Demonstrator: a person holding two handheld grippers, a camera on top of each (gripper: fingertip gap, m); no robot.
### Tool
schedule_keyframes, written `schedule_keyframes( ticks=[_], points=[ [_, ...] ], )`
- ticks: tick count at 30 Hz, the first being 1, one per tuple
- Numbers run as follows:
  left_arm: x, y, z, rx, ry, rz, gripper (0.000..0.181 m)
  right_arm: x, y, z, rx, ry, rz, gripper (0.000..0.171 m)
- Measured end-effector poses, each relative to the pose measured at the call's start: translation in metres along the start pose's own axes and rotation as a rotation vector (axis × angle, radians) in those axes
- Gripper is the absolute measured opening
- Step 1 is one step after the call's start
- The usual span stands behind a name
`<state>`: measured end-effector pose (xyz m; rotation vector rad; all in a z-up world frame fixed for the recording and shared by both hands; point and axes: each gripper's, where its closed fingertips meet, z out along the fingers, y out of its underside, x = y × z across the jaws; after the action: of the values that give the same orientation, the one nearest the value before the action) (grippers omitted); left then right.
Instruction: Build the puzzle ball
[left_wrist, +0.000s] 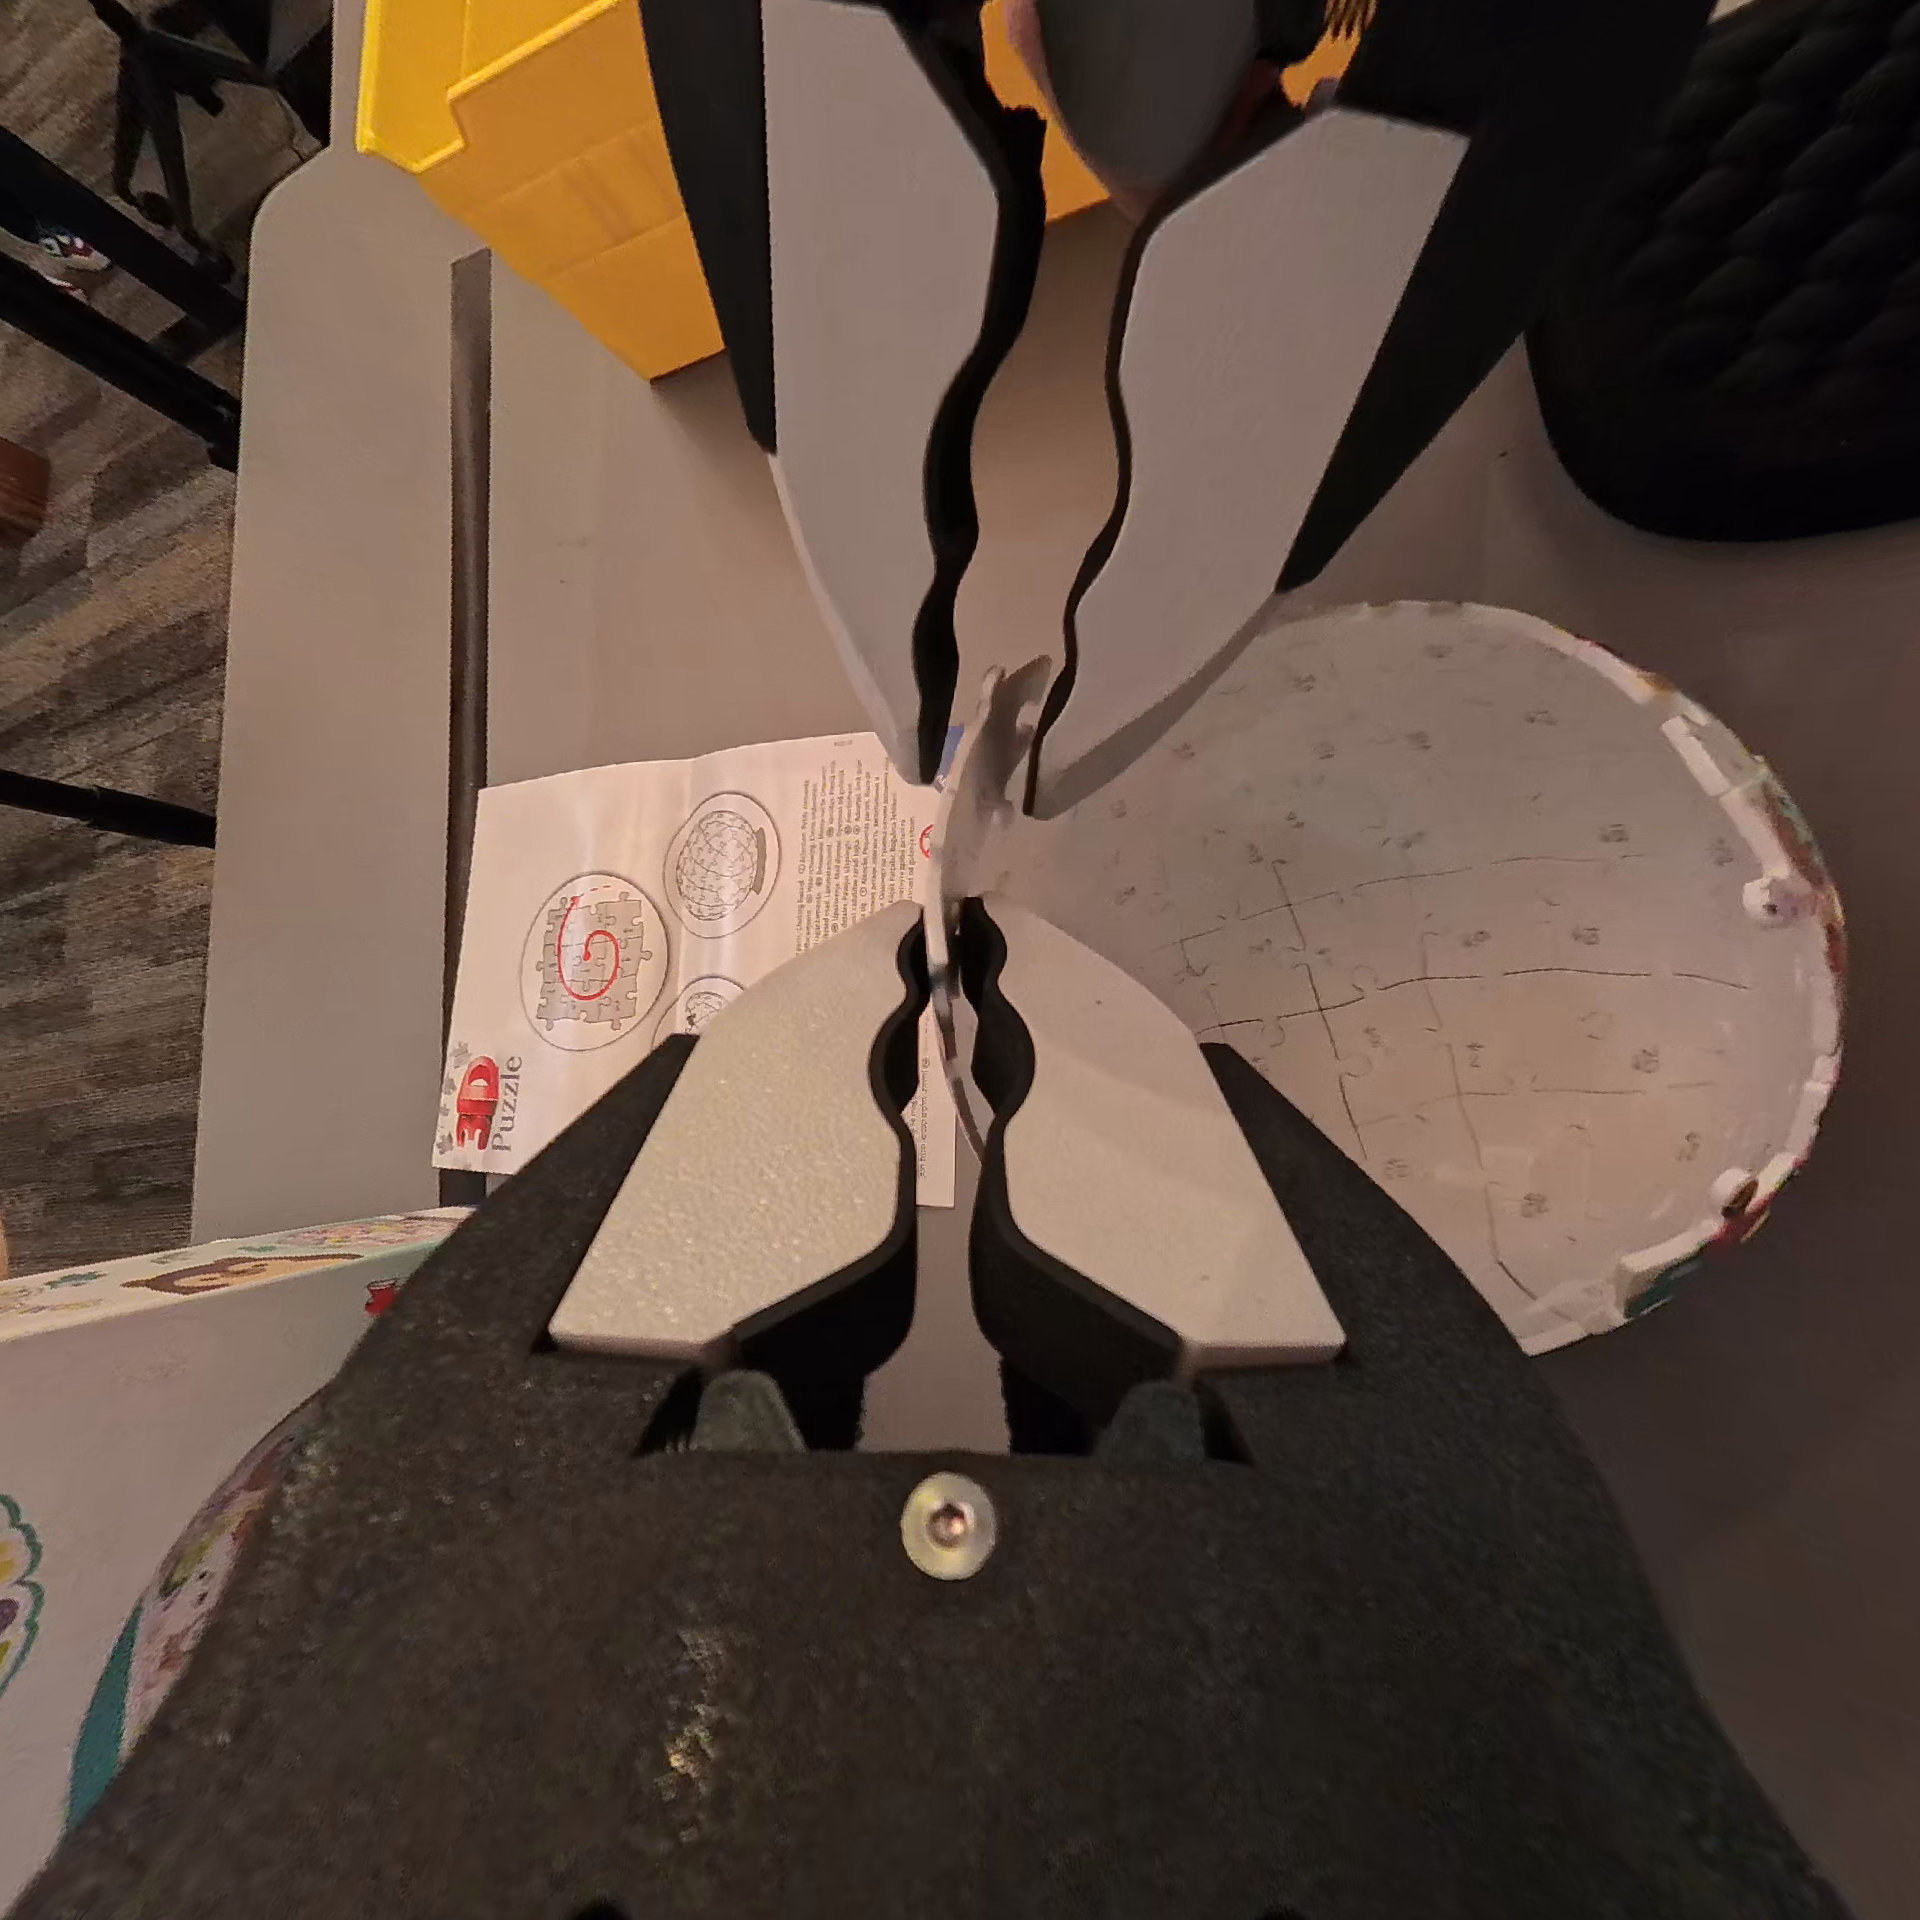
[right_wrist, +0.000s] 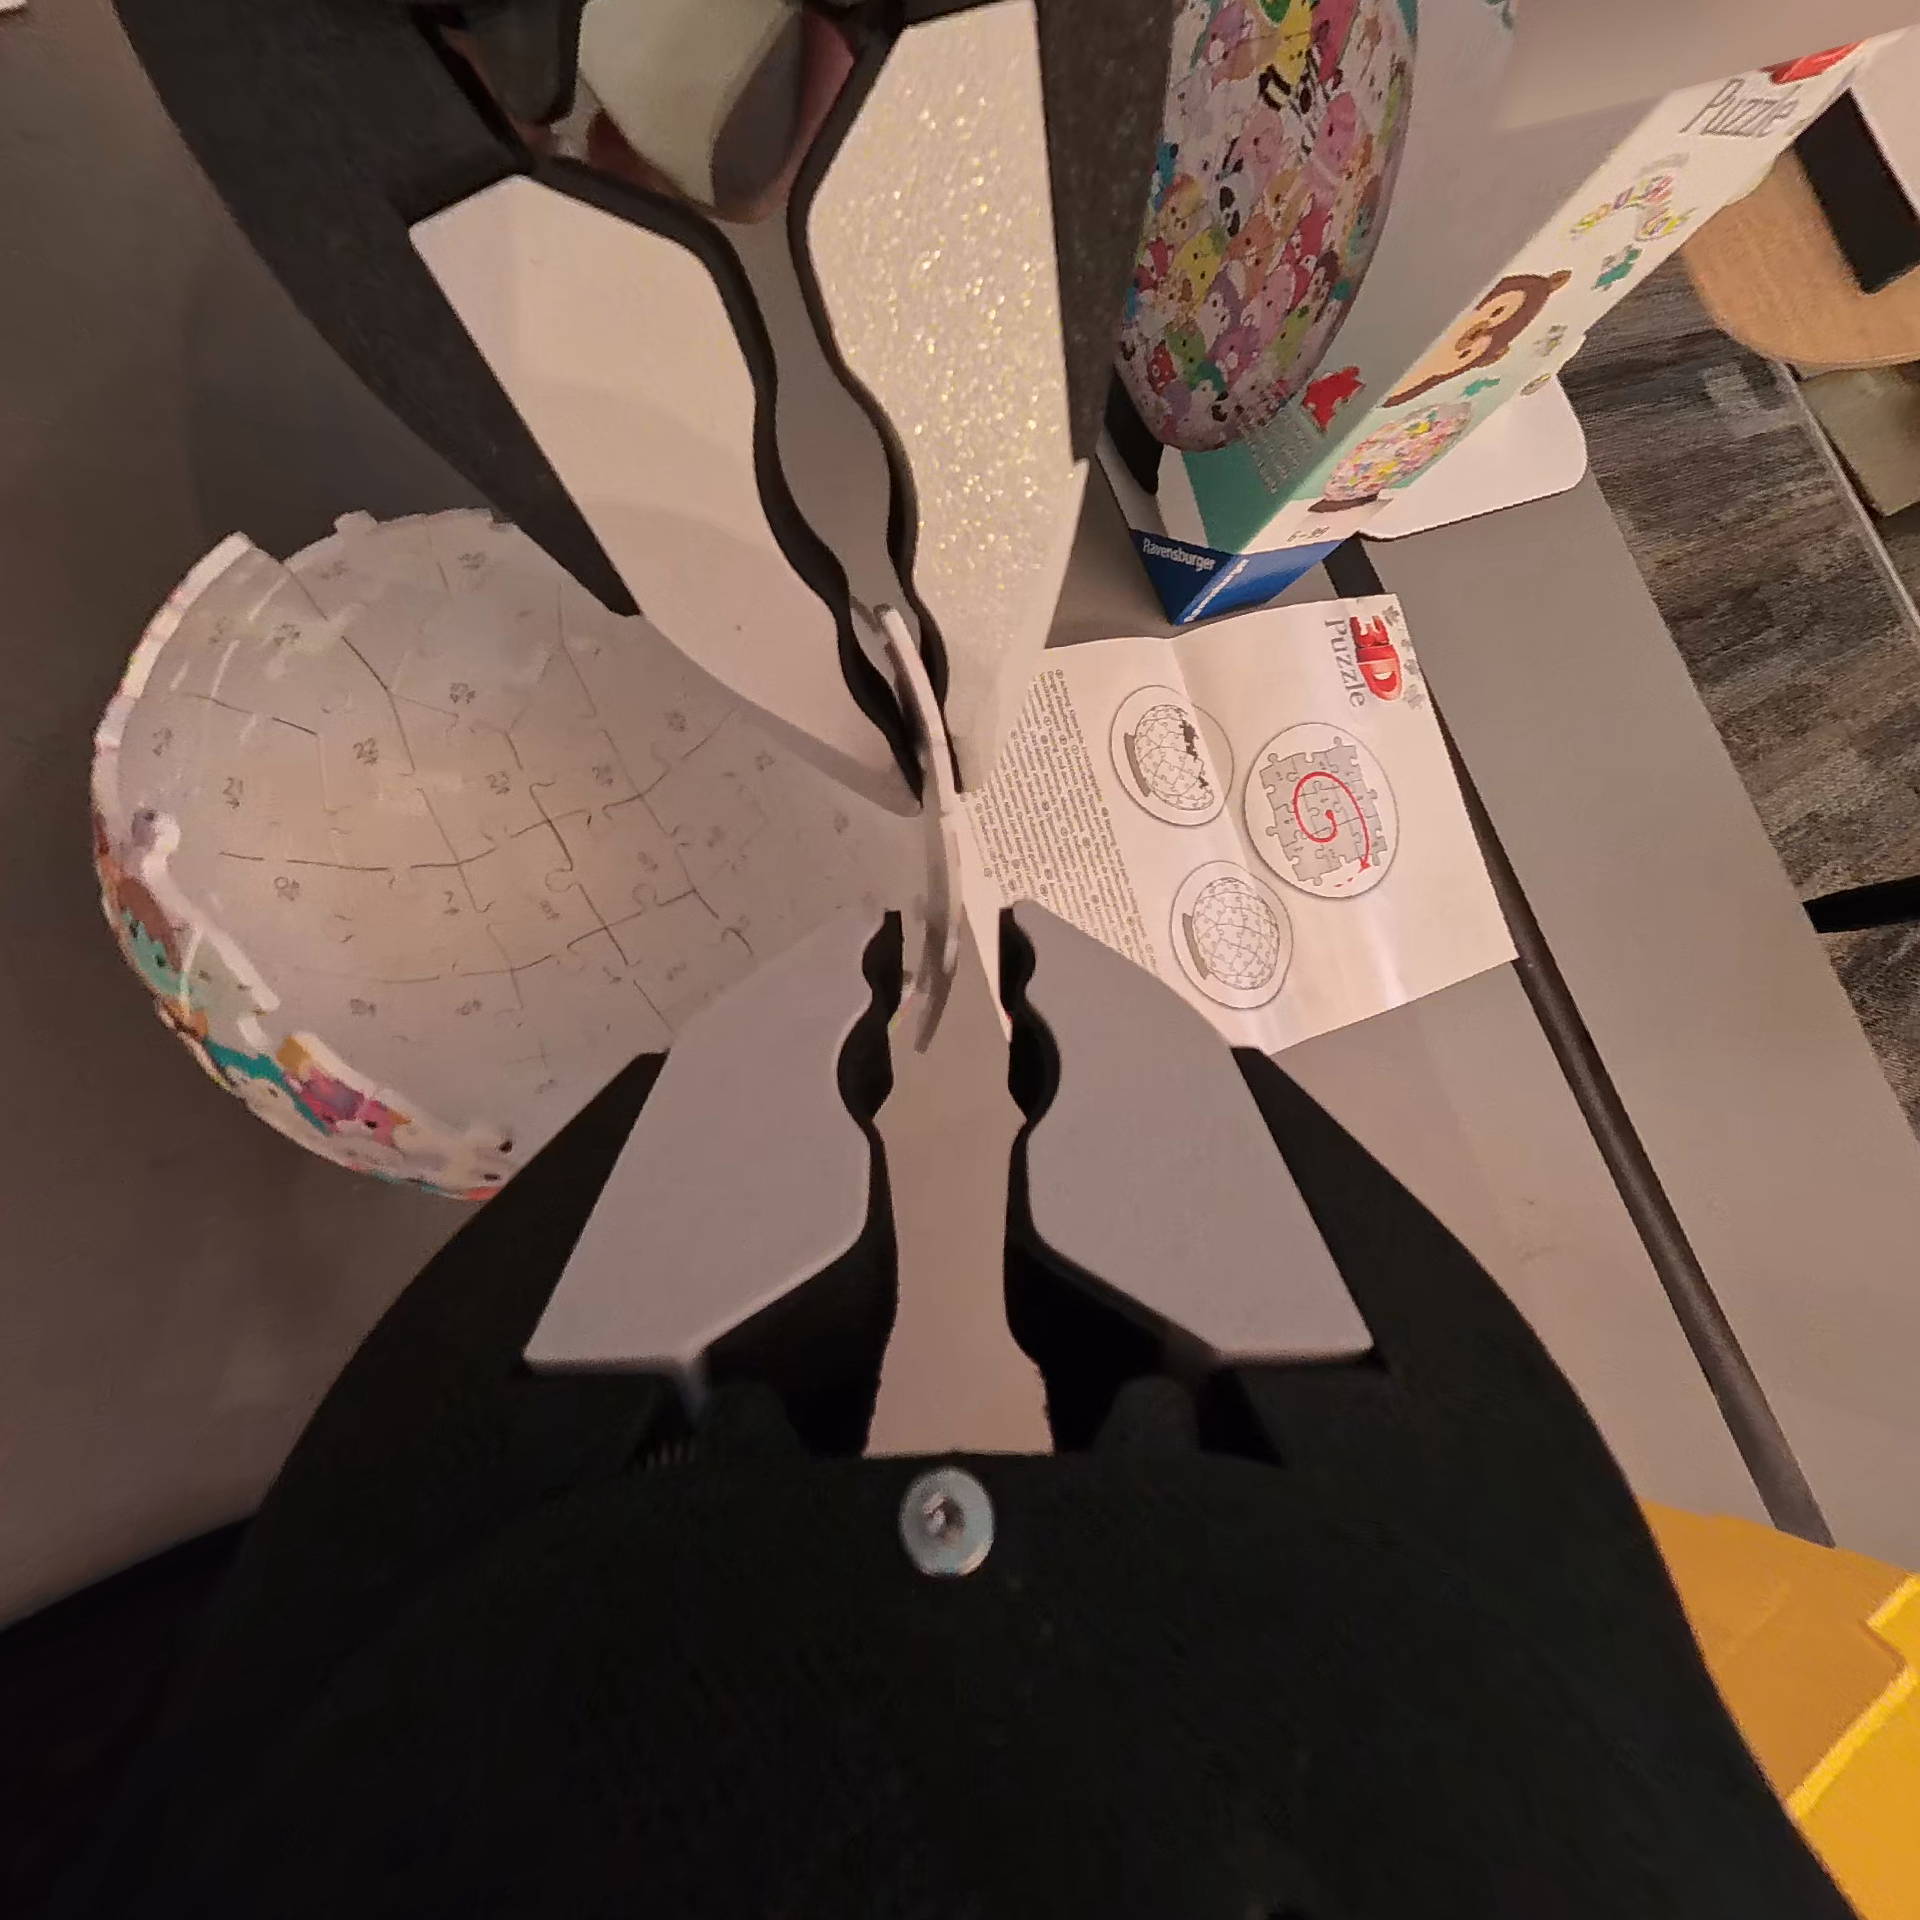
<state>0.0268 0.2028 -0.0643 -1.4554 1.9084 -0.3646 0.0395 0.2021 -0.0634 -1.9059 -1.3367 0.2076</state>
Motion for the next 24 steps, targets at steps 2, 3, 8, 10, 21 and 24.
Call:
schedule_keyframes(
  ticks=[2, 3, 8, 10, 21, 24],
  points=[
    [-0.0003, 0.0005, 0.0, -0.008, 0.002, -0.01, 0.005, 0.0001, 0.0007, 0.0019, -0.009, 0.01, -0.014, 0.018],
    [-0.0002, 0.0006, -0.0001, -0.012, 0.004, -0.014, 0.005, 0.0005, 0.0004, 0.0024, -0.01, 0.019, -0.021, 0.016],
    [-0.0035, -0.0026, -0.0028, -0.001, -0.02, -0.019, 0.02, -0.0007, -0.0008, 0.0045, -0.016, 0.027, -0.033, 0.013],
    [-0.0034, -0.0048, -0.005, 0.013, -0.016, -0.031, 0.018, -0.0004, -0.0013, 0.0052, -0.016, 0.037, -0.042, 0.013],
    [-0.0017, 0.0042, -0.0019, -0.015, -0.001, -0.02, 0.005, -0.001, -0.0026, 0.0079, -0.026, 0.05, -0.03, 0.009],
    [-0.0023, 0.0047, -0.0019, -0.016, -0.003, -0.011, 0.004, -0.0004, -0.0031, 0.0083, -0.027, 0.06, -0.04, 0.01]
  ],
)
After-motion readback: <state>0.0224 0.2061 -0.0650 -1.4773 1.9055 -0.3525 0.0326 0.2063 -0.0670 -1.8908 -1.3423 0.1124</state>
